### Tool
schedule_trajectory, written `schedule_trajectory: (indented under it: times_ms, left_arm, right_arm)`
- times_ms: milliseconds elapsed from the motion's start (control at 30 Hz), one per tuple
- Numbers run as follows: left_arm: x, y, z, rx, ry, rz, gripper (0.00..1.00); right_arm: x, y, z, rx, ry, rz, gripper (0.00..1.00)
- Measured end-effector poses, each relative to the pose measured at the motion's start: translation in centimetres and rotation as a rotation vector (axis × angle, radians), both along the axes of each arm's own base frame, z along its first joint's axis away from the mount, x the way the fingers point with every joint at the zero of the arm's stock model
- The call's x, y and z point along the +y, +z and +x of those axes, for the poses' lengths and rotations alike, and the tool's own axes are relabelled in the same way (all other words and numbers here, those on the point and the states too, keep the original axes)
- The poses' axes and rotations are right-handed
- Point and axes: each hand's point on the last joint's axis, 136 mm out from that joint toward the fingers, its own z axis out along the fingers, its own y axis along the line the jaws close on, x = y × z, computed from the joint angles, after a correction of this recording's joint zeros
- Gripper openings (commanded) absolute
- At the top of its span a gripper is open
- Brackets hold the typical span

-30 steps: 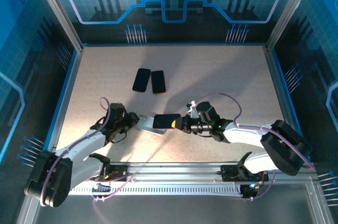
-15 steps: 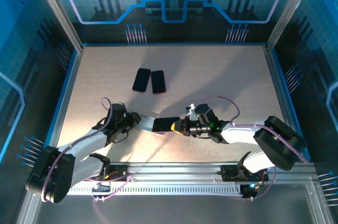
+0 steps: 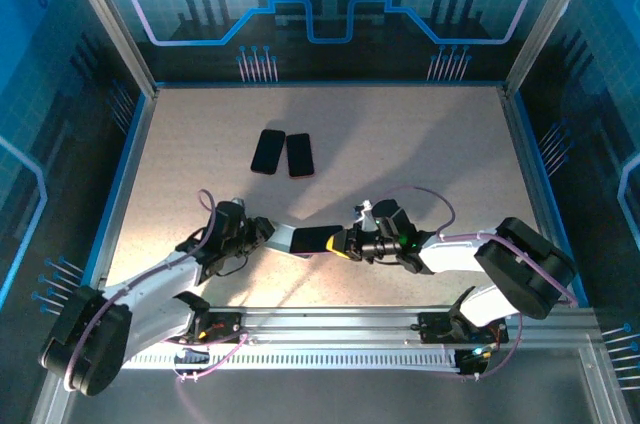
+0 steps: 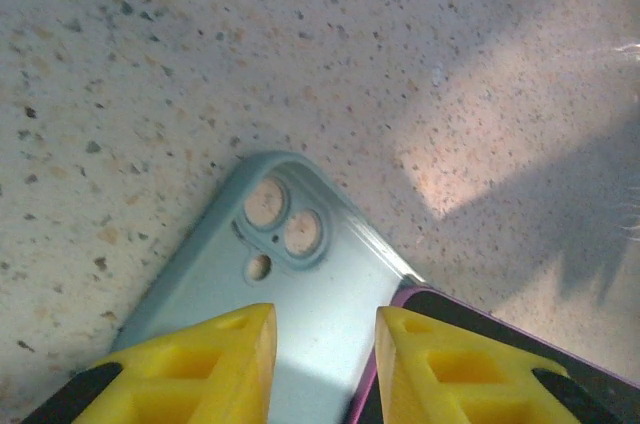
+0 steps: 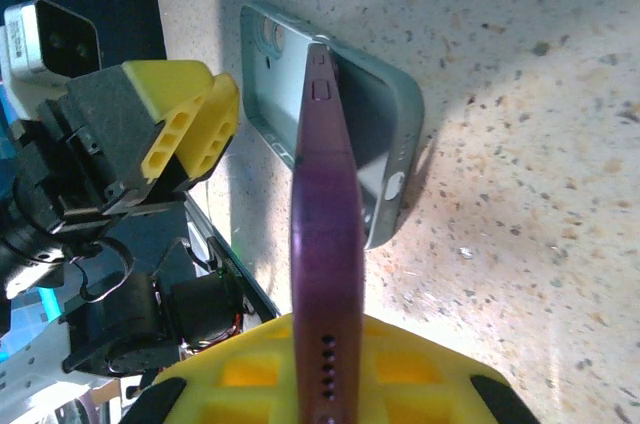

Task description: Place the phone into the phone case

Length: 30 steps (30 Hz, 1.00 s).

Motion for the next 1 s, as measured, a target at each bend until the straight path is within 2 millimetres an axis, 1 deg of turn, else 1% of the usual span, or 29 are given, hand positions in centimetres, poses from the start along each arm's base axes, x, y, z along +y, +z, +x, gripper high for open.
schedule_trajectory:
  times_ms: [167,267,467,667,767,867,1000]
  left_arm:
    - [0.3,1.1,-0.3,-0.032,0.007,-0.006,0.34]
    - [0.7,1.3,-0.5,-0.037,0.017,0.007,0.34]
    - [1.2,0.3,-0.8,-0.003,0.026,0.044,0.34]
    - [1.2,-1.6,-0.8,0.054,0.013,0.086,0.34]
    - [1.0,-1.6,-0.2,0.053,0.008,0.091,0.34]
    - [0.5,-0.7,0.9,0.020,0.002,0.083,0.34]
    - [-0.1,0.1,2.2,-0.013,-0.004,0.077,0.34]
  right_arm:
    - [-1.3,0.0,0.5,0.008,0.000,-0.004,0.00]
    - [-2.4,0.2,0.9,0.002,-0.002,-0.022,0.00]
    - [-4.2,0.7,1.8,-0.010,0.005,-0.068,0.00]
    - [-4.8,0.9,1.8,-0.014,0.032,-0.095,0.00]
    - [-4.8,1.0,1.6,-0.013,0.045,-0.094,0.00]
    - [-4.7,1.2,1.4,-0.009,0.050,-0.088,0.00]
    - [-4.6,2.0,1.3,-0.017,0.052,-0.068,0.00]
